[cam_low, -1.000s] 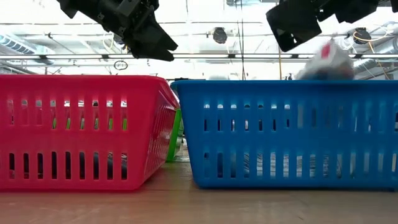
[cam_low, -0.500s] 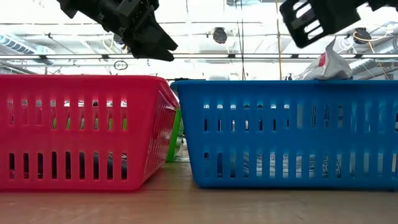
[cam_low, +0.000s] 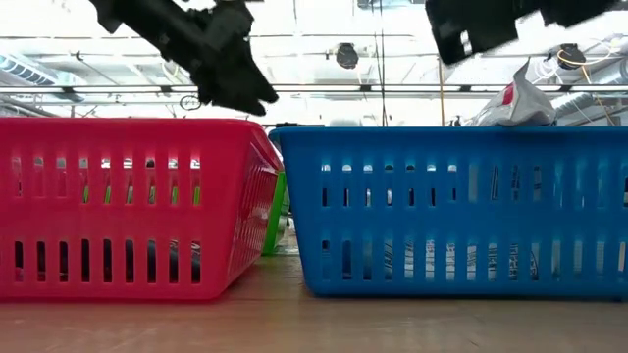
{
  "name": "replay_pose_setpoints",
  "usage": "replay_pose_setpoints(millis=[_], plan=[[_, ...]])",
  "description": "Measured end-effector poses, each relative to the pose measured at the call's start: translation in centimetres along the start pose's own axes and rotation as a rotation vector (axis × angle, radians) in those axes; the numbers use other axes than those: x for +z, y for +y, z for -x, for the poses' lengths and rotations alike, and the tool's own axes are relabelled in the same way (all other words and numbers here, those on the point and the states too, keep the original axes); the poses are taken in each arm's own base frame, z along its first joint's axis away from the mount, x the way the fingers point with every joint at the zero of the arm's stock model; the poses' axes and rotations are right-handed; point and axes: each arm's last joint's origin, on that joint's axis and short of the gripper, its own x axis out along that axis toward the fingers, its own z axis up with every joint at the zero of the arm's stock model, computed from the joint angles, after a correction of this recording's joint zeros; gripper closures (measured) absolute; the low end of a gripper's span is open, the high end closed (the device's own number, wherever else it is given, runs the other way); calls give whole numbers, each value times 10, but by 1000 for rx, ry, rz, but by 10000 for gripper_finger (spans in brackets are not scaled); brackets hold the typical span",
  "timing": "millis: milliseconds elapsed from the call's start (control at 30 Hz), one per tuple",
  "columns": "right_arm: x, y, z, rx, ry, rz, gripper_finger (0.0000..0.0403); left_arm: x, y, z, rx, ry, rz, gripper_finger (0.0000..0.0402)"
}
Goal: Pick & Place Travel size toiletries
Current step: Put the blue shave cream into the orange bin
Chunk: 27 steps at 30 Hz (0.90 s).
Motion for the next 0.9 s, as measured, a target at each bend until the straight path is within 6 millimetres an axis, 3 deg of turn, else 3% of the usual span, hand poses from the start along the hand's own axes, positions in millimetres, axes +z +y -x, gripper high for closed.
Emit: replay_pose_setpoints(millis=[133,333,467,600,900], plan=[[10,-3,11,-5,-22,39,228,-6,12,-14,136,28,93,106],[18,-9,24,-27,-12,102,235,-23,22,-45,43,141,204,116],[23,-18,33,-155,-2,152,237,-32,37,-71,85,180,290,129],[29,-27,39,-264,-17,170,237,-23,56,-94,102,257,362,142],[27,-31,40,-274,14,161,238,13,82,-140,194,453,422,147]])
